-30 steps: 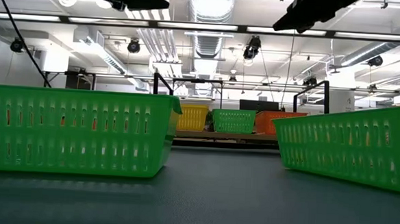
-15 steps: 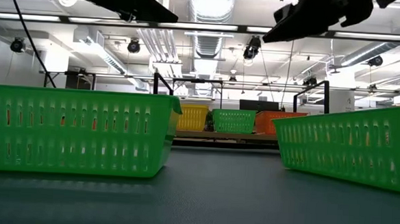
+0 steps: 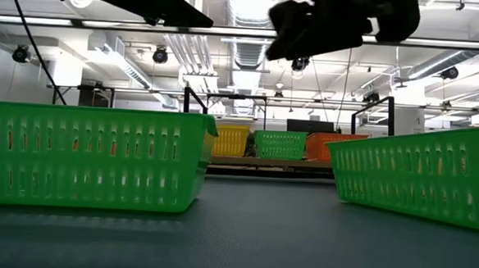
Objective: Stack baskets on shelf by color
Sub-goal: Stack the left green bin on top of the green bin on the shelf, then stack the top orange bin on top of the orange bin on the shelf
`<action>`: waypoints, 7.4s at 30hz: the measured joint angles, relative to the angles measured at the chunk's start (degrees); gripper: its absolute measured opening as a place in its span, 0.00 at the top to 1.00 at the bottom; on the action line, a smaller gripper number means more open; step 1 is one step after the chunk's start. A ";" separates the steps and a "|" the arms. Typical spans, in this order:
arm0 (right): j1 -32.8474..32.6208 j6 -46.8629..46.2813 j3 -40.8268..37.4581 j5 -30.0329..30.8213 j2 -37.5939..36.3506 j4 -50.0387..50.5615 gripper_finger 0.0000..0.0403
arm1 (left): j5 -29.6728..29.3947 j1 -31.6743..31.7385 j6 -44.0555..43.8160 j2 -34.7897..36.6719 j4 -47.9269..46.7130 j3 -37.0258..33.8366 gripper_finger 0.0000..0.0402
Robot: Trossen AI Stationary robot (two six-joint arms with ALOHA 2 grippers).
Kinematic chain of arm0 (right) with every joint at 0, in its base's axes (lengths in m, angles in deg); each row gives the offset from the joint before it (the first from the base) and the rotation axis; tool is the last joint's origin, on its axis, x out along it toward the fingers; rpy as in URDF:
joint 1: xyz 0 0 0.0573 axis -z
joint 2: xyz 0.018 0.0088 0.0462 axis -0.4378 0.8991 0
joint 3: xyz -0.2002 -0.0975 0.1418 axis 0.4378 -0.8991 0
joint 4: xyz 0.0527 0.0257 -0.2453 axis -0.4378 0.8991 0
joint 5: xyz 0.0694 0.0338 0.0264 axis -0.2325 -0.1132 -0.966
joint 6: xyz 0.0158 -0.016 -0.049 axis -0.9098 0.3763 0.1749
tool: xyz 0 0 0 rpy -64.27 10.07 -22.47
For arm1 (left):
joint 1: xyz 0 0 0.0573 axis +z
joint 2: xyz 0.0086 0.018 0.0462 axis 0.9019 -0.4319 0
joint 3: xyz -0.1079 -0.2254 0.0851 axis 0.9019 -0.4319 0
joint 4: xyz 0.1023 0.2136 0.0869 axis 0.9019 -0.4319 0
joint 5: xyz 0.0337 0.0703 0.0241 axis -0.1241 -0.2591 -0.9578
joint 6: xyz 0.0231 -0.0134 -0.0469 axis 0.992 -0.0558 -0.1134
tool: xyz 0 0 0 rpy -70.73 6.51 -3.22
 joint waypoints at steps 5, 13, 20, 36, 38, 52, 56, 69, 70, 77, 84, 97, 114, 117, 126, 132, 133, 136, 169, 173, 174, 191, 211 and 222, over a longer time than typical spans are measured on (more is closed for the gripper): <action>-0.27 5.65 9.10 -4.32 8.50 7.48 0.58 | 0.00 0.00 3.53 0.02 1.16 0.03 1.00; -0.75 13.56 20.73 -7.97 19.97 15.37 0.56 | 0.00 0.07 5.53 0.04 2.42 0.11 1.00; -1.28 18.67 25.87 -11.15 24.95 15.16 0.56 | 0.01 0.10 5.57 0.02 2.89 -0.20 1.00; -0.50 20.66 26.73 -22.90 32.26 9.50 0.56 | 0.02 0.22 7.55 0.00 5.02 -0.11 1.00; -0.20 20.31 26.73 -24.52 32.95 9.00 0.56 | 0.02 0.22 7.55 0.00 4.98 -0.11 1.00; 0.45 20.68 26.71 -27.93 35.36 8.01 0.81 | 0.03 0.22 8.51 -0.11 4.94 -0.20 1.00; 0.55 20.28 26.71 -28.03 35.11 8.14 0.94 | 0.02 0.22 8.53 -0.11 4.89 -0.26 1.00; 0.59 13.07 26.69 -13.39 26.71 14.76 0.97 | 0.02 0.24 19.37 3.74 11.47 1.43 1.00; 0.61 12.04 26.69 -12.47 25.68 15.16 0.97 | 0.04 0.24 19.21 4.45 11.69 1.17 1.00; 0.59 0.28 26.69 -6.28 18.47 16.62 0.97 | 0.02 0.22 18.94 6.37 11.32 -1.91 1.00; 2.49 -11.32 26.67 9.74 11.22 24.50 0.97 | 0.02 0.22 18.94 6.40 11.36 -2.14 1.00; 15.23 -16.71 25.77 21.40 4.57 31.97 0.97 | 0.02 0.22 18.97 6.40 11.29 -2.19 1.00; 30.76 -2.16 12.74 7.33 4.90 17.27 0.97 | 0.02 0.22 19.03 6.40 10.61 -2.19 1.00; 31.41 -0.86 12.35 6.97 4.88 16.29 0.97 | 0.02 0.22 19.05 6.40 10.70 -2.19 1.00; 32.48 -0.24 11.18 6.94 4.86 15.56 0.97 | 0.02 0.22 19.35 6.40 10.78 -2.19 1.00; 33.07 1.39 9.99 6.98 4.86 12.98 0.97 | 0.02 0.22 19.35 6.40 10.83 -2.19 1.00; 33.17 1.74 9.95 6.97 4.86 13.02 0.97 | 0.02 0.22 19.35 6.40 10.83 -2.19 1.00; 33.39 1.94 9.92 6.97 4.86 13.08 0.97 | 0.02 0.22 19.34 6.40 10.81 -2.19 1.00; 33.97 3.19 4.96 6.98 4.88 7.82 0.97 | 0.02 0.22 19.33 6.40 10.83 -2.19 1.00; 33.97 3.10 4.96 6.98 4.88 7.58 0.92 | 0.02 0.22 19.32 6.40 10.83 -2.19 1.00; 33.97 2.74 4.96 7.00 4.88 7.60 0.90 | 0.03 0.22 19.31 6.40 10.83 -2.19 1.00; 33.89 -2.07 4.98 8.82 0.68 13.98 0.68 | 0.04 0.21 19.33 6.38 10.83 -2.19 1.00; 15.00 -15.33 -17.80 4.55 -19.65 -12.28 0.97 | 0.04 0.20 18.87 6.38 10.83 -2.19 1.00; 13.17 -13.02 -29.23 6.13 -23.70 -27.59 0.98 | 0.04 0.20 9.55 6.38 10.67 -3.51 1.00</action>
